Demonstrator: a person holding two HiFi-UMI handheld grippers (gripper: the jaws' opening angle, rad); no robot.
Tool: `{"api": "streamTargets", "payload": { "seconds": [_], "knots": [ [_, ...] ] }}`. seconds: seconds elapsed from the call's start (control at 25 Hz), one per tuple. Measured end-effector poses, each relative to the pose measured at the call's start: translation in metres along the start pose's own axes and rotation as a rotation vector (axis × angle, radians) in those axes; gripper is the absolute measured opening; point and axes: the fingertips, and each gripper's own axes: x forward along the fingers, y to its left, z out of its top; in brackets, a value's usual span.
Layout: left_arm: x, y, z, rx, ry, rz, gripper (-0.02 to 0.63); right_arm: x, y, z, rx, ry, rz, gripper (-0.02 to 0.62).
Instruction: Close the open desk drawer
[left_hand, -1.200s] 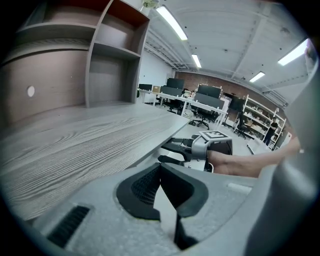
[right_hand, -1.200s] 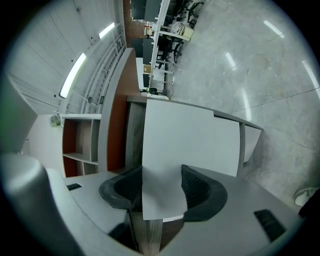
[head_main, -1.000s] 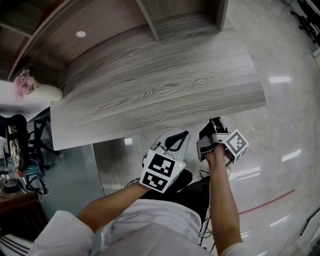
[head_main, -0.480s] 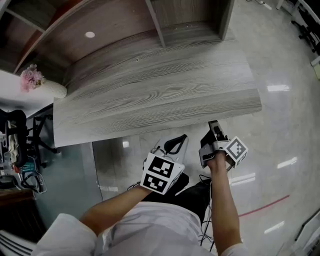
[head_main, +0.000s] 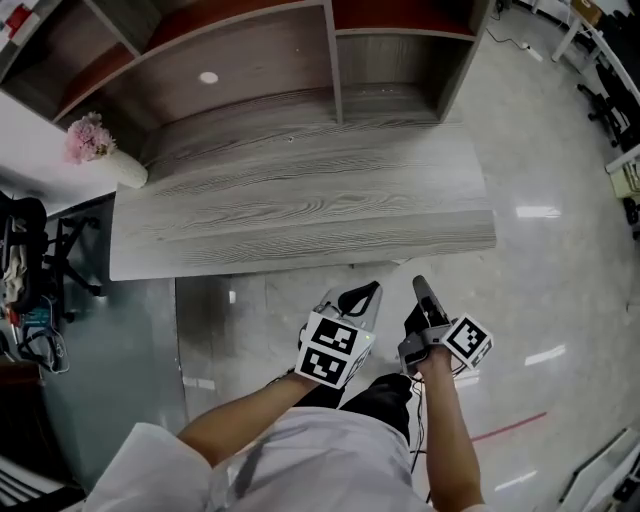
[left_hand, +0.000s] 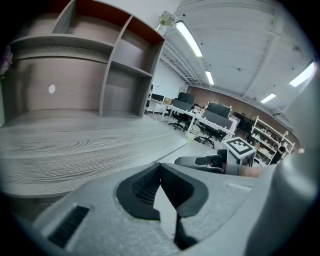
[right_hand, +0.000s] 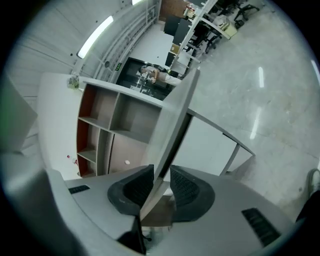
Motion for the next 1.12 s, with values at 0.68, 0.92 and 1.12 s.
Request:
{"api": "streamTargets", "payload": {
  "seconds": [0.68,0.92,1.12],
  "knots": [
    [-0.02,-0.081,0.06,-0.058,-0.166,0.116,0.003,-0.069,0.134,0.035,-0.691,0.136,0.207,0.002],
    [-0.018,-0.114,0.065,-0.043,-0.196,0.164,0.003,-0.095,0.143,0.044,-0.895,0.154,0.246,0.0],
    [-0.02,-0.132,0.067,-0.06,-0.227,0.196,0.003,-0.114,0.138,0.043,-0.993,0.17,0.265,0.0]
  ]
}}
